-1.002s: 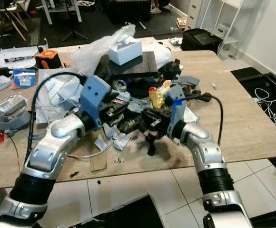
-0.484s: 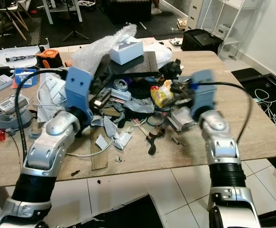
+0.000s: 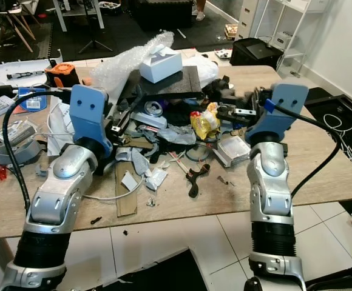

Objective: Picking trash to rubbish bin

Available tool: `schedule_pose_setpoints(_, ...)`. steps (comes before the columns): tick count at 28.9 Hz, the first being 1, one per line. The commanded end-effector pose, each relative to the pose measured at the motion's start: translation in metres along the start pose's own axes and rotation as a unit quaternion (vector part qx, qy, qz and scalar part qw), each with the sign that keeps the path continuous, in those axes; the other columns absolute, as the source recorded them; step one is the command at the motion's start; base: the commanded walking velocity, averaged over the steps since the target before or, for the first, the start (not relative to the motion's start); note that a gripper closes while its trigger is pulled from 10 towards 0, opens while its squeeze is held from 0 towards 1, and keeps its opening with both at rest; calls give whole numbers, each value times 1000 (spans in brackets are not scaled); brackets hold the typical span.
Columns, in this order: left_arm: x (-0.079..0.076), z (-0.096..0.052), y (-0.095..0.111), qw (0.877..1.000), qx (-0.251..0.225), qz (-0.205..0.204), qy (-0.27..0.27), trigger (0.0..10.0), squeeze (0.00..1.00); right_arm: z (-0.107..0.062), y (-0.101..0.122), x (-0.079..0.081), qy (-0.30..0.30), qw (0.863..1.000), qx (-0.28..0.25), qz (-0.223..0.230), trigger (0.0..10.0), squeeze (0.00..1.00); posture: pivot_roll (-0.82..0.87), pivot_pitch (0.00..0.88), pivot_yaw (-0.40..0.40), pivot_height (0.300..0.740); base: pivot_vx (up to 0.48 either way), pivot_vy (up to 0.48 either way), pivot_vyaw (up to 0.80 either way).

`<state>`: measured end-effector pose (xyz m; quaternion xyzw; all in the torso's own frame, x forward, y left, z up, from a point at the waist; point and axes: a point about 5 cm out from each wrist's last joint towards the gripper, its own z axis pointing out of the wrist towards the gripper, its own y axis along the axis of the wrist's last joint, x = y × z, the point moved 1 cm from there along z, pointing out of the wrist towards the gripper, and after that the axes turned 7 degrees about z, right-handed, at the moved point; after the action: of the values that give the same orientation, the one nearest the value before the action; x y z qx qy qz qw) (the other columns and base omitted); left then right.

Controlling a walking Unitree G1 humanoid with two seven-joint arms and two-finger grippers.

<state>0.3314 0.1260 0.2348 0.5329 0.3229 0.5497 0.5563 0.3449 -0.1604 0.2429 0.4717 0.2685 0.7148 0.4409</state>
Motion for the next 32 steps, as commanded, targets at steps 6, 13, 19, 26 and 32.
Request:
schedule_pose_setpoints(6,1,-2,-1,1000,1,4,17,10000,0,-1,12,2,17,999,-23,-40,10000,0,91,75,-52,740,0,0,0)
schedule_pose_setpoints(13,4,-1,-6,999,20,14,32,10000,0,1,9,2,19,997,-13,-78,10000,0,98,78,-51,740,0,0,0)
schedule_pose_setpoints(19,1,3,-1,1000,10,11,25,10000,0,1,6,-1,6,996,-6,-84,10000,0,98,76,-41,740,0,0,-219)
schedule_pose_setpoints(26,-4,6,8,1000,-13,-4,4,10000,0,0,6,-2,-1,996,-8,-90,10000,0,97,67,-29,740,0,0,-800)
schedule_pose_setpoints(32,-8,7,9,1000,-18,1,-14,10000,0,1,6,-2,-2,996,-10,-92,10000,0,93,66,-24,740,0,0,-800)
